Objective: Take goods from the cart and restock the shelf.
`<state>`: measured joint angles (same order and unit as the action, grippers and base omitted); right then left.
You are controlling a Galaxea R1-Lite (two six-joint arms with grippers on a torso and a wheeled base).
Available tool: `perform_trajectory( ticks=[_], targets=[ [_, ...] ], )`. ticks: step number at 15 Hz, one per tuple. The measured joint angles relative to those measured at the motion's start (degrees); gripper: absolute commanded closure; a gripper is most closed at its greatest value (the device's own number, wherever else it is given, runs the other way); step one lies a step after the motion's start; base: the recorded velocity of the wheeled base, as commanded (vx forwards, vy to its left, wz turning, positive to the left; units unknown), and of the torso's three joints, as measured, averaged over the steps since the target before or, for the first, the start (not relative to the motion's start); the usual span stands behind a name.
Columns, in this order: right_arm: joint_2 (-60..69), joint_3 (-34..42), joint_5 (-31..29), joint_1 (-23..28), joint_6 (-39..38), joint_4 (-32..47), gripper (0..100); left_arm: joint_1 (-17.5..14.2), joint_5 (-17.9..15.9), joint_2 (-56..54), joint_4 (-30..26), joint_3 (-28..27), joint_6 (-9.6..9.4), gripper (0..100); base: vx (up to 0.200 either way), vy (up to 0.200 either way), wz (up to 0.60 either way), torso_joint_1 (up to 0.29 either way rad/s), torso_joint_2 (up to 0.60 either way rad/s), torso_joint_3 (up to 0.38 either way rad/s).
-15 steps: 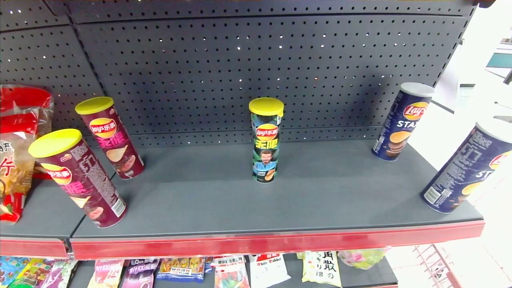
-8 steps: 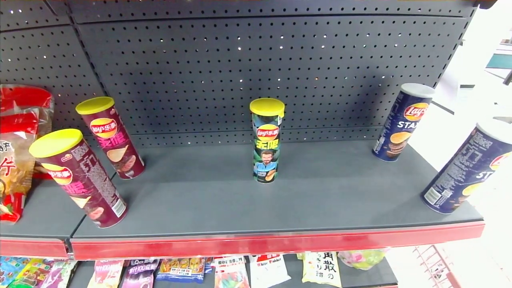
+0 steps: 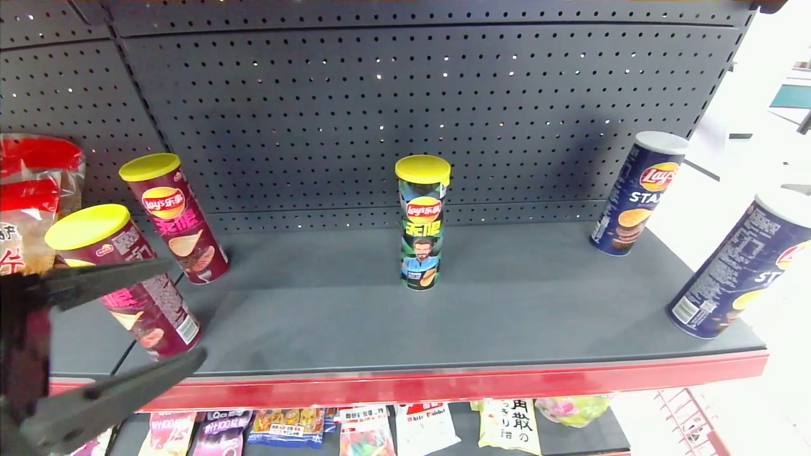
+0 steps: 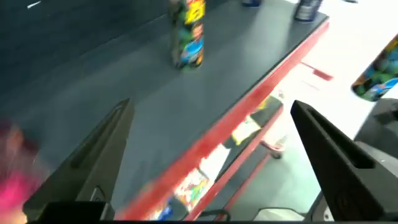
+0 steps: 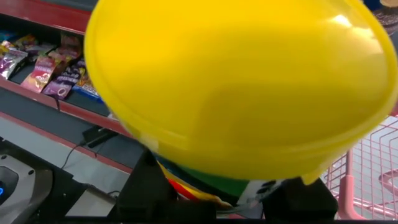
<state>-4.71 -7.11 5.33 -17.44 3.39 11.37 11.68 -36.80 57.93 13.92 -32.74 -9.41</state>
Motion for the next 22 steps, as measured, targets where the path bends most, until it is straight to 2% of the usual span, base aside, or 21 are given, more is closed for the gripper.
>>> perform_trajectory(
  ticks=[4, 7, 10, 16, 22],
  targets=[
    [0.50, -0.38, -0.16, 0.00, -0.06, -0.07, 100, 7.03, -1.60, 24.71, 13.53, -11.39, -0.93, 0, 0.000, 0.000, 0.00, 0.000, 0.00, 0.000],
    [0.66, -0.61, -0.93, 0.06, -0.06, -0.07, 100, 11.01, -2.39, 37.96, 18.86, -19.76, -1.17, 0, 0.000, 0.000, 0.00, 0.000, 0.00, 0.000],
    [1.23, -0.30, -1.52, 0.11, -0.09, 0.06, 100, 12.52, -2.58, 45.48, 19.44, -25.71, -1.28, 0, 0.000, 0.000, 0.00, 0.000, 0.00, 0.000],
    [1.49, -0.20, -2.43, 0.15, -0.09, 0.06, 100, 12.74, -2.57, 53.87, 19.44, -35.44, -1.29, 0, 0.000, 0.000, 0.00, 0.000, 0.00, 0.000],
    [1.51, -0.20, -2.60, 0.15, -0.09, 0.12, 100, 12.98, -2.83, 59.90, 19.38, -42.69, -1.29, 0, 0.000, 0.000, 0.00, 0.000, 0.00, 0.000]
  ],
)
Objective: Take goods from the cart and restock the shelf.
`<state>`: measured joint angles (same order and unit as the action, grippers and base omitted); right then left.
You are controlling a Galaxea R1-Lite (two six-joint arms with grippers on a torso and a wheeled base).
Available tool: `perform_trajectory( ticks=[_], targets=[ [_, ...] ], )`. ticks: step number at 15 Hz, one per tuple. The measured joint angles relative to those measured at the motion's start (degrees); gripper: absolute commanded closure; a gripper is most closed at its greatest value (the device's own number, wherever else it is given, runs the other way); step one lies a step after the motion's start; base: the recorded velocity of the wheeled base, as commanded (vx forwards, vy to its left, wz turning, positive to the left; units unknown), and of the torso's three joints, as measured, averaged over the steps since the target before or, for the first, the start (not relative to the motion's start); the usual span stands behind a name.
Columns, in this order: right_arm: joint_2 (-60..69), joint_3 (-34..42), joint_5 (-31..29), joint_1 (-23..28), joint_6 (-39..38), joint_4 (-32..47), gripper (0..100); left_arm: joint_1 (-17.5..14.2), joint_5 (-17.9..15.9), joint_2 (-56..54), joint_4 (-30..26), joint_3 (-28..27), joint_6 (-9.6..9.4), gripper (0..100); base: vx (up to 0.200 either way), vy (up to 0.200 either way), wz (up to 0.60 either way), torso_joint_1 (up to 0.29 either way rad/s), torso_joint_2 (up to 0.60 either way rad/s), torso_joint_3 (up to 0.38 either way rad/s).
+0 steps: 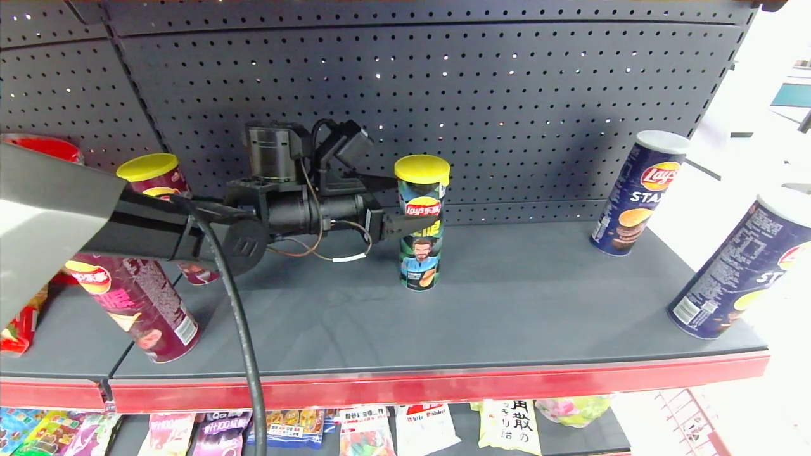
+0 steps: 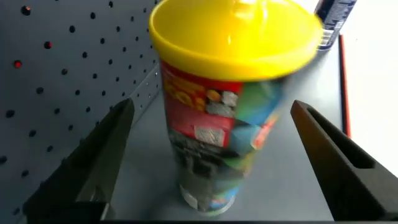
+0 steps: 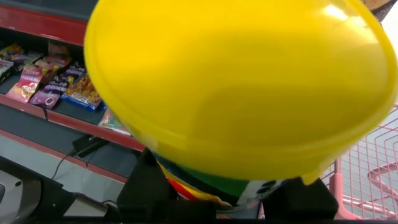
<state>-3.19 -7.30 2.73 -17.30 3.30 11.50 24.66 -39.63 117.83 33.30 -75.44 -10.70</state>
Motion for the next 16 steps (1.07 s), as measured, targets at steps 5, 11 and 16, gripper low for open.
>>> perform_trajectory(
  ticks=[5, 11, 16],
  targets=[
    [0.00, 0.20, -0.30, 0.00, 0.00, 0.13, 100, 0.52, -0.46, 2.93, -0.05, -3.43, -0.02, 0, 0.000, 0.000, 0.00, 0.000, 0.00, 0.000],
    [0.00, 0.20, -0.30, 0.00, 0.00, 0.18, 100, 1.16, -0.99, 5.29, -0.49, -7.78, 0.20, 100, 0.000, 0.000, 0.00, 0.000, 0.00, 0.000],
    [-0.02, 0.20, -0.30, 0.02, 0.00, 0.21, 100, 1.82, -1.72, 5.81, -0.44, -7.52, 0.30, 100, 0.000, 0.000, 0.00, 0.000, 0.00, 0.000]
  ],
)
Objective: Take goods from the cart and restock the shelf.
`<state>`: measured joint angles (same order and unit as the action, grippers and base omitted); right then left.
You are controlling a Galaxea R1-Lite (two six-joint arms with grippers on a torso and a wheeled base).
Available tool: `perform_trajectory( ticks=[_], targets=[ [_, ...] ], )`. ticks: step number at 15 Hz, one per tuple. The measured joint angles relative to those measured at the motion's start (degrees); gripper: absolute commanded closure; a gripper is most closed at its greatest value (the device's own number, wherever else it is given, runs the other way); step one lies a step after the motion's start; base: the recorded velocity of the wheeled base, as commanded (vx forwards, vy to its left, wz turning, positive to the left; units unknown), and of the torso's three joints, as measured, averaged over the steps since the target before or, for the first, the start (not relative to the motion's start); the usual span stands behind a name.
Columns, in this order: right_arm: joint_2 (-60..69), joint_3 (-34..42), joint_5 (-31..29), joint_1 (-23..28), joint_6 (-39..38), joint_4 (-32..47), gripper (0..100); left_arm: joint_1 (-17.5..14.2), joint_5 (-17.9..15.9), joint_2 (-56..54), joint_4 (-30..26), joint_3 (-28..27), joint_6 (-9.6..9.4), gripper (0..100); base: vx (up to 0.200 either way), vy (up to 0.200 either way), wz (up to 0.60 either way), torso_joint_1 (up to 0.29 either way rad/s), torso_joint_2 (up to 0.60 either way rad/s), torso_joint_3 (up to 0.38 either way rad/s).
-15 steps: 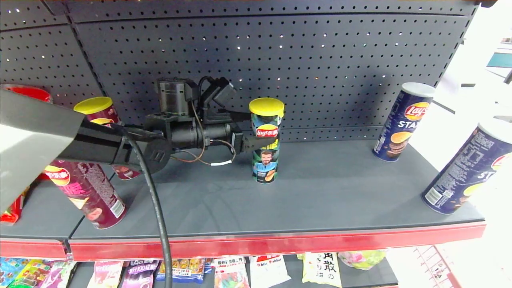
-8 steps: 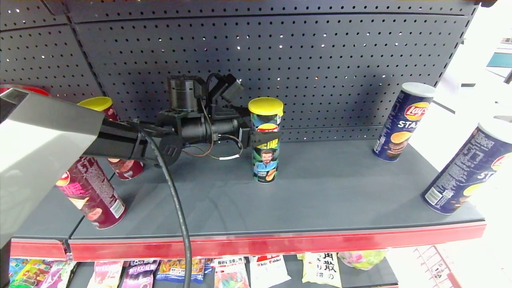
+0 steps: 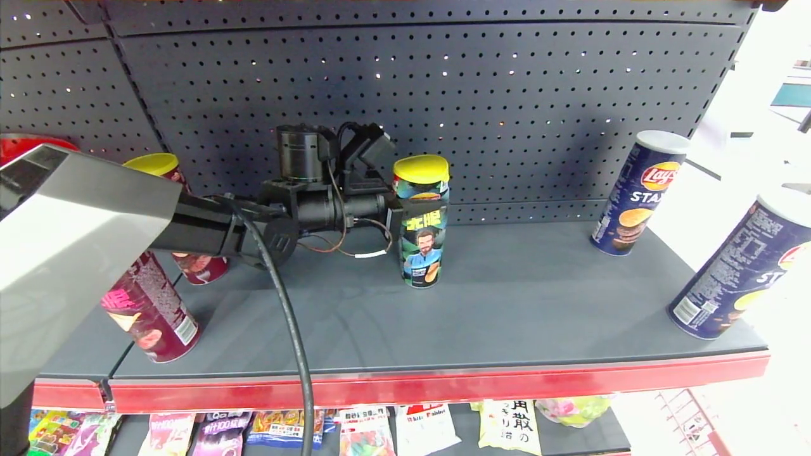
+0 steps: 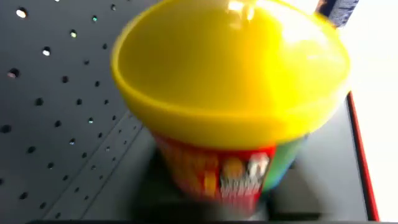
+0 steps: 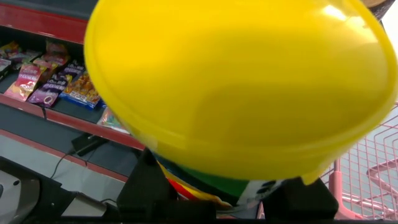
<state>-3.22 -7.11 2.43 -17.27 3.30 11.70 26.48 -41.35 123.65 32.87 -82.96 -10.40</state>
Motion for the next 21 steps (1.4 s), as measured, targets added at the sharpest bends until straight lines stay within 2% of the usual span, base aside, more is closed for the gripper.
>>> perform_trajectory(
  ticks=[3, 6, 10, 12, 14, 17, 21],
  targets=[
    [-0.02, 0.00, -0.07, 0.02, 0.00, -0.02, 100, 0.41, -1.12, -0.57, 0.63, 1.78, -0.07, 100, 0.000, 0.000, 0.00, 0.000, 0.00, 0.000],
    [-0.02, 0.00, -0.49, 0.00, -0.07, -0.02, 100, 0.54, -3.25, -3.32, 0.52, 6.25, -0.07, 100, 0.000, 0.000, 0.00, 0.000, 0.00, 0.000],
    [-0.02, 0.00, -0.60, -0.02, -0.16, -0.02, 100, 0.74, -5.28, -12.00, 0.61, 19.72, -0.22, 100, 0.000, 0.000, 0.00, 0.000, 0.00, 0.000],
    [-0.02, 0.00, -0.62, -0.02, -0.16, -0.02, 100, 2.27, -5.34, -15.87, 0.66, 25.05, -0.33, 100, 0.000, 0.000, 0.00, 0.000, 0.00, 0.000],
    [-0.02, 0.00, -0.62, -0.02, -0.18, -0.05, 100, 3.62, -5.14, -17.83, 0.15, 26.87, -0.29, 100, 0.000, 0.000, 0.00, 0.000, 0.00, 0.000],
    [-0.02, -0.16, -0.62, -0.02, -0.18, -0.11, 100, 3.97, -4.96, -18.94, 0.41, 28.36, -0.29, 100, 0.000, 0.000, 0.00, 0.000, 0.00, 0.000],
    [-0.02, -0.27, -0.62, -0.02, -0.18, -0.11, 100, 3.75, -4.77, -19.24, 4.95, 31.22, -0.11, 100, 0.000, 0.000, 0.00, 0.000, 0.00, 0.000]
  ],
)
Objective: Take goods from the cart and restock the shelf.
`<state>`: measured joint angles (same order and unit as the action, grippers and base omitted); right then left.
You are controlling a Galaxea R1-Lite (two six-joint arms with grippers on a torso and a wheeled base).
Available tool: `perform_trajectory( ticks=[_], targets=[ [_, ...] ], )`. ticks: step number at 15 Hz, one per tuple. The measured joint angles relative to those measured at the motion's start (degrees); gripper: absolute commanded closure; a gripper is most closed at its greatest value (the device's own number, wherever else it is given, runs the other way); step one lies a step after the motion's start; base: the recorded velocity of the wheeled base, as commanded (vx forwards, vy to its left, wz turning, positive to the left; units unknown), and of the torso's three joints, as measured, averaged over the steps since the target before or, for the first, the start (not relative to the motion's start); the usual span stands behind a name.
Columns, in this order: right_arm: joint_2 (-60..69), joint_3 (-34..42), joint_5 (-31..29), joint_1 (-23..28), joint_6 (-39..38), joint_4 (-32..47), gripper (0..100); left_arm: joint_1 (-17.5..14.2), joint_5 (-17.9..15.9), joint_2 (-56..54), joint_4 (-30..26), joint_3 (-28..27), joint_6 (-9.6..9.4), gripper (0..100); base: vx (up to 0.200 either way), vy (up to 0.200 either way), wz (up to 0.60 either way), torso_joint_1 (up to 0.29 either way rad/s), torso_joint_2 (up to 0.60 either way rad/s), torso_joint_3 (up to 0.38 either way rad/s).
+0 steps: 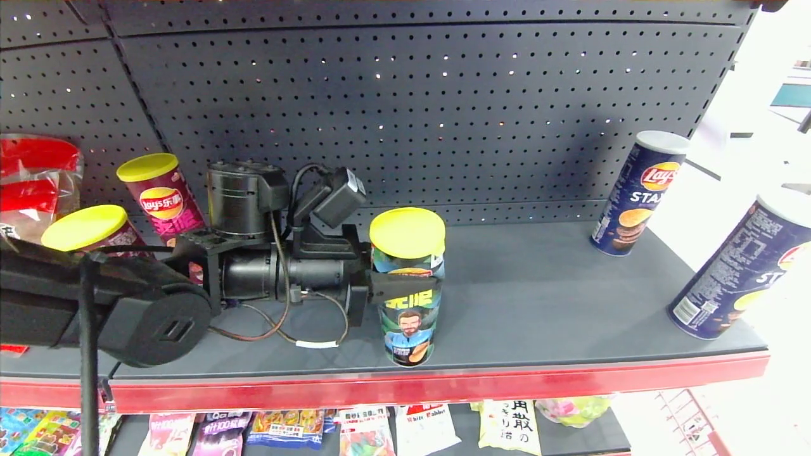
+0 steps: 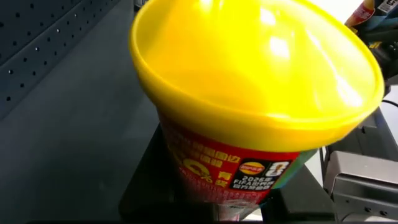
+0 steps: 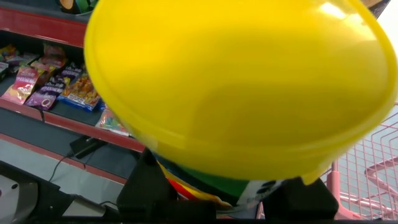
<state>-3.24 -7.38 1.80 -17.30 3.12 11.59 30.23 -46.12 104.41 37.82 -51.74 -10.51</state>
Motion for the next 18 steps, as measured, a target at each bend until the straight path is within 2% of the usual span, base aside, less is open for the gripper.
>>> perform_trajectory(
  ticks=[3, 4, 11, 15, 18],
  targets=[
    [0.00, 0.00, 0.02, 0.00, 0.00, 0.01, 100, -0.11, 0.68, 0.07, 0.99, 0.67, 0.00, 100, 0.000, 0.000, 0.00, 0.000, 0.00, 0.000],
    [0.00, 0.00, 0.00, 0.00, 0.00, 0.01, 100, -0.11, 0.71, 0.09, 0.99, 0.69, -0.07, 0, 0.000, 0.000, 0.00, 0.000, 0.00, 0.000],
    [-0.15, -0.09, 0.02, -0.01, 0.02, 0.04, 100, -0.63, 0.72, -1.16, 0.85, 1.90, -0.11, 0, 0.000, 0.000, 0.00, 0.000, 0.00, 0.000],
    [-2.38, -2.32, 0.76, -0.33, 0.02, -0.18, 100, -4.50, 1.56, -7.12, 1.07, 8.74, -0.22, 0, 0.000, 0.000, 0.00, 0.000, 0.00, 0.000],
    [-9.96, -7.51, 2.27, -0.76, 0.02, -0.60, 100, -7.33, 3.04, -14.62, 1.54, 16.30, -0.07, 0, 0.000, 0.000, 0.00, 0.000, 0.00, 0.000]
  ],
)
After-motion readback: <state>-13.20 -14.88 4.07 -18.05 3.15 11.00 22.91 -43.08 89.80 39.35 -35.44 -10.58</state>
